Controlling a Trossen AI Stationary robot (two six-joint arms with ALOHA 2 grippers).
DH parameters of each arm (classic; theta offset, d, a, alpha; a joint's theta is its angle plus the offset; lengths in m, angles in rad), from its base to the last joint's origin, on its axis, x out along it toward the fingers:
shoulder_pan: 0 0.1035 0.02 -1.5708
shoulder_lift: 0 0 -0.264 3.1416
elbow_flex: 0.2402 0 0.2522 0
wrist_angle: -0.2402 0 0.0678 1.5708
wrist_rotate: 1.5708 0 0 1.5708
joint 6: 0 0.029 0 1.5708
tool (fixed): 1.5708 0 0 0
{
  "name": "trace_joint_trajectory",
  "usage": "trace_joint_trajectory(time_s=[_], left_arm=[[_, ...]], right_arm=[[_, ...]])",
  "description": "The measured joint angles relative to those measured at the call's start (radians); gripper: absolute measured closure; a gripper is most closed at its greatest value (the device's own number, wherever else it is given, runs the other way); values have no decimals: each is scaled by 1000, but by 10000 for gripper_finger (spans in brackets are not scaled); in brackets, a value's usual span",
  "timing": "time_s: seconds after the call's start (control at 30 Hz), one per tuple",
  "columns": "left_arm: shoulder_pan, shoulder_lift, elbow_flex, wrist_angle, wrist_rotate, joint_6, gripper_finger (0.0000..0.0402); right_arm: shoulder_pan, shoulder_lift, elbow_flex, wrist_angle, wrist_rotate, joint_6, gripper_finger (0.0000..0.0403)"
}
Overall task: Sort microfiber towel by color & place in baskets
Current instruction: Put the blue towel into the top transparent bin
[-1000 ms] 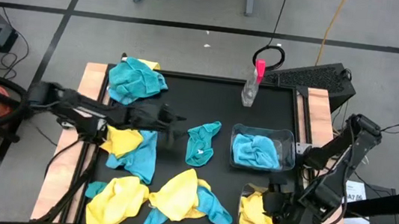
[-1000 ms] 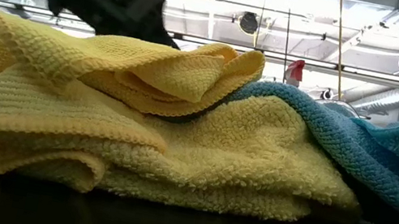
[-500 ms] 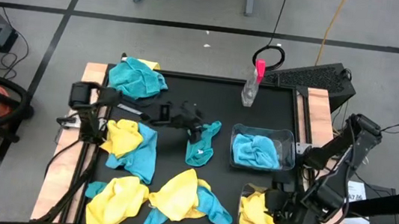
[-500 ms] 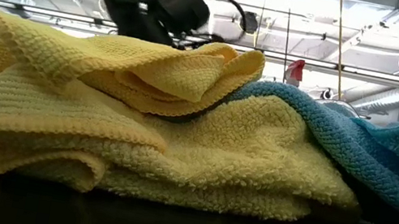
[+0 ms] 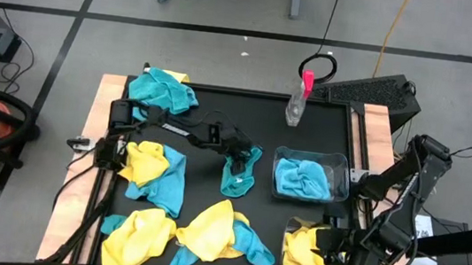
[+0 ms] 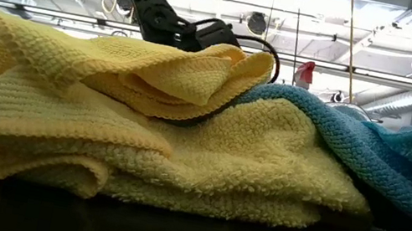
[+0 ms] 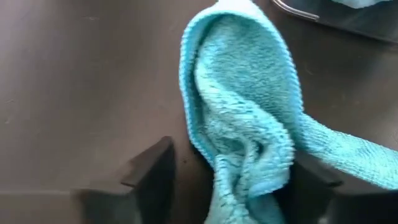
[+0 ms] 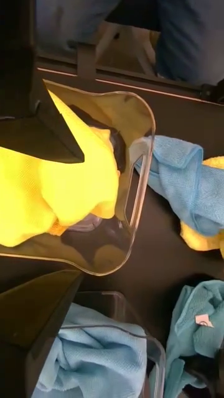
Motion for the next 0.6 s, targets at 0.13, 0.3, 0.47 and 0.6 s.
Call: trace_joint_trajectory(time_s=[0.13,0.3,0.47,0.6], left_arm=[[-11,-22,1,-13,12,52,313],[-28,-95,-1,-18,22,96,384],[-51,-189,-1,-8,21,121,392],[-76,-267,-1,50,20,149,393]], right_arm=[[3,0,-1,-1,20,8,115],[3,0,-1,0,23,30,115],[6,0,-1,-5,20,57,115],[25,0,-1,-31,20,106,115]])
